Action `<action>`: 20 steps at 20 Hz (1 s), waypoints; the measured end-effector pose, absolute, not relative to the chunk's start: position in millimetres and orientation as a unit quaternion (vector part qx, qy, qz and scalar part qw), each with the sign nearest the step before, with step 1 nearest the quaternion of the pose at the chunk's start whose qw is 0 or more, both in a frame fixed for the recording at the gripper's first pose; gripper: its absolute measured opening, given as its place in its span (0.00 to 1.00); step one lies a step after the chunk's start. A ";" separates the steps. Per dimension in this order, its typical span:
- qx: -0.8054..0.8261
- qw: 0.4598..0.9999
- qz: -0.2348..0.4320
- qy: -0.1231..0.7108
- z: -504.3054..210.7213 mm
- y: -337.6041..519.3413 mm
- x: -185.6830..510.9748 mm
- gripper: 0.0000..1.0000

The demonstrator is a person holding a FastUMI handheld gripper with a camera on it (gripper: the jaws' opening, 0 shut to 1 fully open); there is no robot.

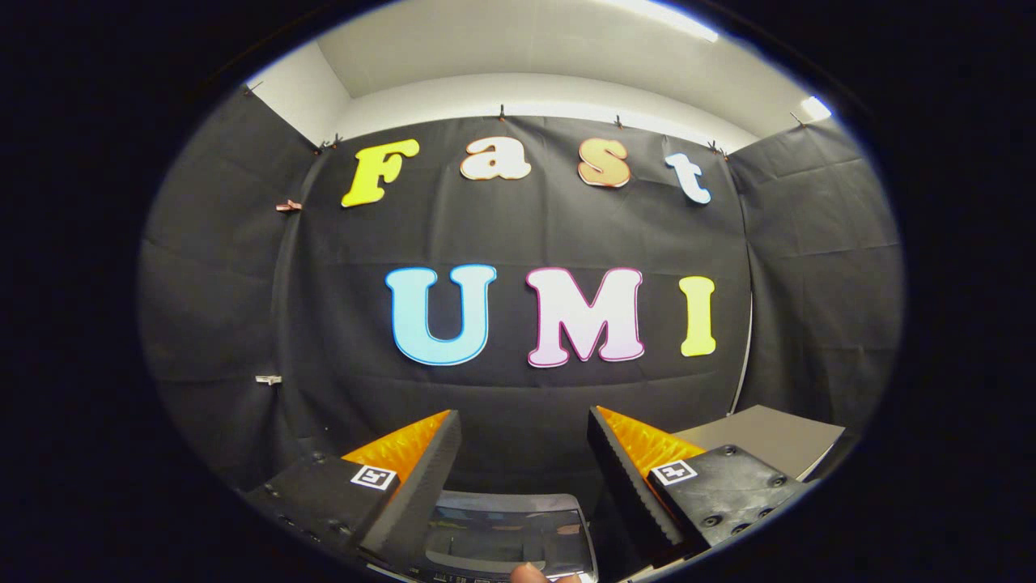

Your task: Put the clothes into the washing machine and then close the washing machine lid.

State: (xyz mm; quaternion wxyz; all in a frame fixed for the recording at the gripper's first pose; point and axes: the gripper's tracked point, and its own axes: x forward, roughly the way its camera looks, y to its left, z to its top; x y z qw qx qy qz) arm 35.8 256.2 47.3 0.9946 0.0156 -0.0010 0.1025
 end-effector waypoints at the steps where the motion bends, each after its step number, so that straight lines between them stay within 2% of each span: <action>1: 0.016 0.995 0.102 -0.002 46.8 251.5 27.3 0.98; 10: 0.031 0.994 0.104 -0.026 75.5 221.9 -53.8 0.98; 20: 0.007 0.992 0.120 -0.047 85.2 227.7 -97.7 0.98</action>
